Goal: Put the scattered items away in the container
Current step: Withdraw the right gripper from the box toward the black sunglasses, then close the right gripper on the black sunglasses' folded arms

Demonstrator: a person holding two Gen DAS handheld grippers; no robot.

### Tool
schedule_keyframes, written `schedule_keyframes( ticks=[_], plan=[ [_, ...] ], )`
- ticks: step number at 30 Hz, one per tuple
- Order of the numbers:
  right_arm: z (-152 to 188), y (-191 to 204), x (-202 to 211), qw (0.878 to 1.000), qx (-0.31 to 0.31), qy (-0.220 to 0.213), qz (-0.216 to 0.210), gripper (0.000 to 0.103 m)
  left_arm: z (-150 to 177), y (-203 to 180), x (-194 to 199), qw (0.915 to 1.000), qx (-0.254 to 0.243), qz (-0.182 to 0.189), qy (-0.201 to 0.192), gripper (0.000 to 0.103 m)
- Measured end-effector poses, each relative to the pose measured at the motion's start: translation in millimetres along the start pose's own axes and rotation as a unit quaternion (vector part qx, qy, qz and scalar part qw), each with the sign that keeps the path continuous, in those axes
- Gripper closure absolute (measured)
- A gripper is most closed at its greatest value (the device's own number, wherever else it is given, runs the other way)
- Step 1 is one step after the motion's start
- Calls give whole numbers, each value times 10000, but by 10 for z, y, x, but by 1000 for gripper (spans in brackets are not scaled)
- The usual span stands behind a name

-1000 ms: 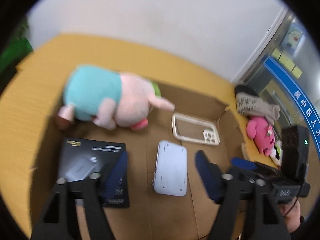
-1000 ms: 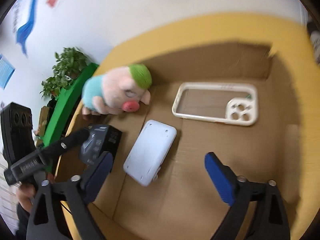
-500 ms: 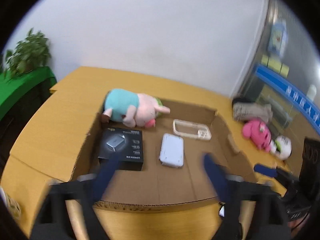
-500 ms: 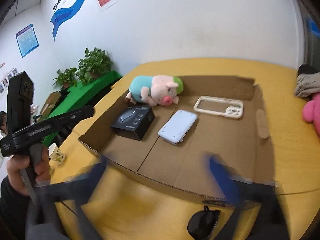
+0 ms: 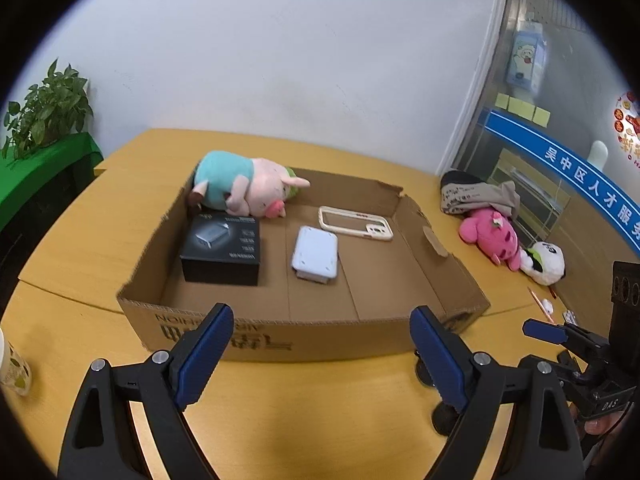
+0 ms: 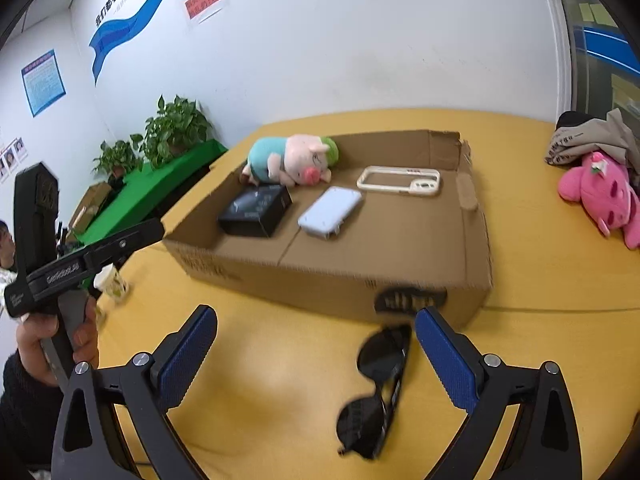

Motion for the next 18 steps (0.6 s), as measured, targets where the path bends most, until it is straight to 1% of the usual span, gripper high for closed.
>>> schedule_keyframes(
  ticks=[2,5,7,10,14,18],
  plan=[
    [120,-30,68,9999,49,87,3,2,79,-37,-29,9999,24,54,107,14],
    [324,-123,104,9995,78,299,61,2,204,-69,-111,9990,191,165,359,14],
    [453,-219,90,9990,2,435,104,2,278,-100,-175,9978,273,238,547,14],
    [648,-391,64,9977,-209,631,165,2,415,-205,-283,9953,299,480,791,14],
    [902,-588,-15,9947,-443,904,221,2,643,-396,-555,9882,359,767,1279,14],
    [1010,-715,-99,9929,-658,971,185,2,833,-580,-830,9790,551,991,1694,14]
  ],
)
Point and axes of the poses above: each gripper's, at about its wrist camera, not at the fingertips, and x roughly against the way its jaws point, y to its left, z to its underside, the point moved 1 cm from there along -x, roughly the way its jaws point, and after that the axes turned 13 degrees about -y, right-handed, at the moved point
